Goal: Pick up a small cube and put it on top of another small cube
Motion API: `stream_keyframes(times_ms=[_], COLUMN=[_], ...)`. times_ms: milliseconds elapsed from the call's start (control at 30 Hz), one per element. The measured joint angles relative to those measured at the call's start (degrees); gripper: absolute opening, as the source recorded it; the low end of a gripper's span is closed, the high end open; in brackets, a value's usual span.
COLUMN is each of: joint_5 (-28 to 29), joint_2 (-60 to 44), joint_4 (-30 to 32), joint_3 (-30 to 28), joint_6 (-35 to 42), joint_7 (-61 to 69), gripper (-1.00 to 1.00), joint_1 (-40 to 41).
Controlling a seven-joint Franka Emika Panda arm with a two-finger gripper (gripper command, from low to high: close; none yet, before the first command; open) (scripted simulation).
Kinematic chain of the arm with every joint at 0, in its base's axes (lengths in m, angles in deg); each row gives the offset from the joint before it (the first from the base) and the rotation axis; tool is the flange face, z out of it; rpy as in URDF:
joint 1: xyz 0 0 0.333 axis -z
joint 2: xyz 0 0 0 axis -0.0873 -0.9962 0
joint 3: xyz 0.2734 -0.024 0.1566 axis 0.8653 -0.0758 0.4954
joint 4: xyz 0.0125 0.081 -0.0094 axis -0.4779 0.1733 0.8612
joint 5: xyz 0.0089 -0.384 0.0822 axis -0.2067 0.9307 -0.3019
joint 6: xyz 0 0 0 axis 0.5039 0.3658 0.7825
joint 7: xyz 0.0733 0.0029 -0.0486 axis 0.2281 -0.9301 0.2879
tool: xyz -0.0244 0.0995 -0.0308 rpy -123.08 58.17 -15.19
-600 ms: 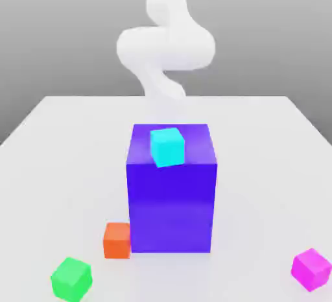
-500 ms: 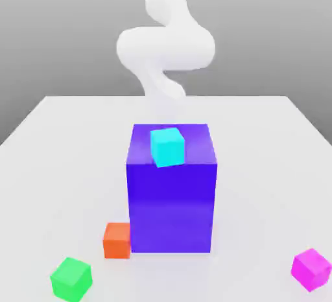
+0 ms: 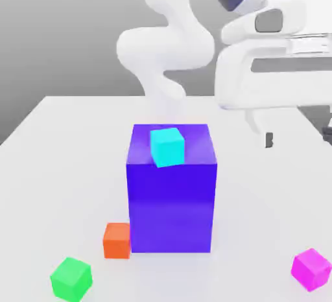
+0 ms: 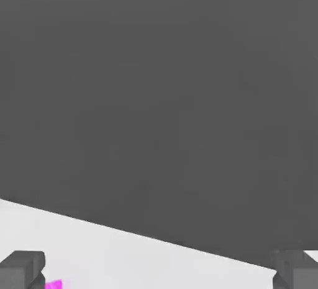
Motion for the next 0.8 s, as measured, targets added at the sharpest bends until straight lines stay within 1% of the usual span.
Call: stream_keyframes(times_ms=[333, 467, 500, 700, 800], joint_5=[5.8, 9.0, 9.8, 10.2, 8.7], joint_2=[-21.1, -29.5, -31.4, -32.4, -28.9], joint_4=[0.4, -1.1, -1.5, -1.8, -0.9], joint_3=[1.6, -1.2, -2.1, -2.5, -1.0], joint_6=[-6.4, -11.9, -13.4, -14.1, -11.4], joint_7=[-5.5, -8.0, -8.6, -8.9, -7.8], gripper=[0.0, 0.0, -1.0, -1.0, -1.0], joint_1=[-7.5, -10.5, -11.3, -11.6, -10.4])
